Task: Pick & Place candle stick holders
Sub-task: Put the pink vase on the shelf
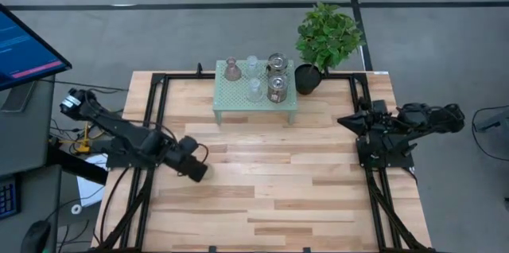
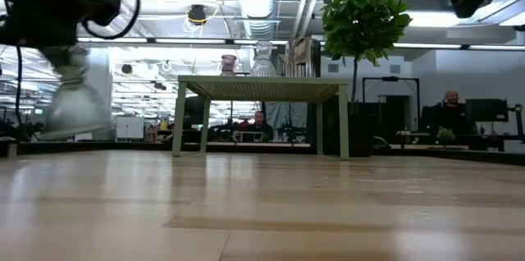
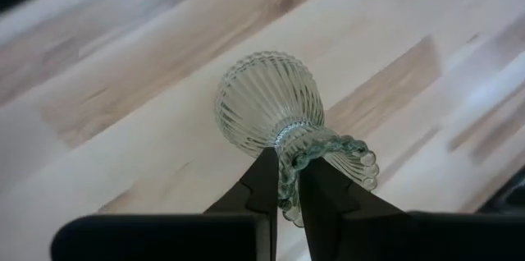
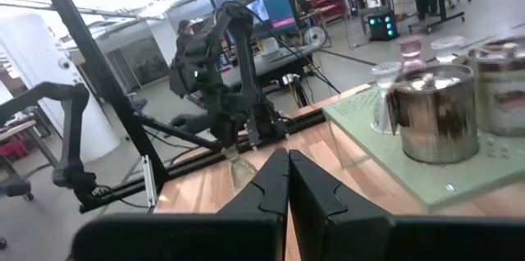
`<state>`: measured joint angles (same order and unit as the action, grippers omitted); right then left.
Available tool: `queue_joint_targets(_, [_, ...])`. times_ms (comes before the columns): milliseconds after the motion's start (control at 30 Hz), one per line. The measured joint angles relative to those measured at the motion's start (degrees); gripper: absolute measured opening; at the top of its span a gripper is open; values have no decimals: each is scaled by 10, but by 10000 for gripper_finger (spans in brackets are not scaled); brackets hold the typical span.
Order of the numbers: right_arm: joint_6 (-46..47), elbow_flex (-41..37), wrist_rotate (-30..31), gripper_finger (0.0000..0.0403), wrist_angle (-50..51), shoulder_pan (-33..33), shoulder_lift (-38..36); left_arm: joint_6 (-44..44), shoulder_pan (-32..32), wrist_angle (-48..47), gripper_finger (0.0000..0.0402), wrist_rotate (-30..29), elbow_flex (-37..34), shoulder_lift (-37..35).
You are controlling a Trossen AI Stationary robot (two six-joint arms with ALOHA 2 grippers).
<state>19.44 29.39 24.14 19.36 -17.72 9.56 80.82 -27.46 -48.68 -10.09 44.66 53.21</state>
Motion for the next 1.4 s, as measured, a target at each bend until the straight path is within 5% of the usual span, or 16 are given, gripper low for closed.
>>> queue_joint_targets(233, [14,0,17,0,81,14,-93,9,55,3,27,-2,40,0])
queue_joint_targets(567, [35,-29,30,0,140,28,-93,2,145,6,27,-37,140,15])
queue_joint_targets(933, [19,-70,-49,0,27,28,-93,-43,193,11,27,-66,268,57])
queue_joint_targets(1400, [36,-162,-47,0,-89,29,-93,-133,338,-67,27,-62,383,89])
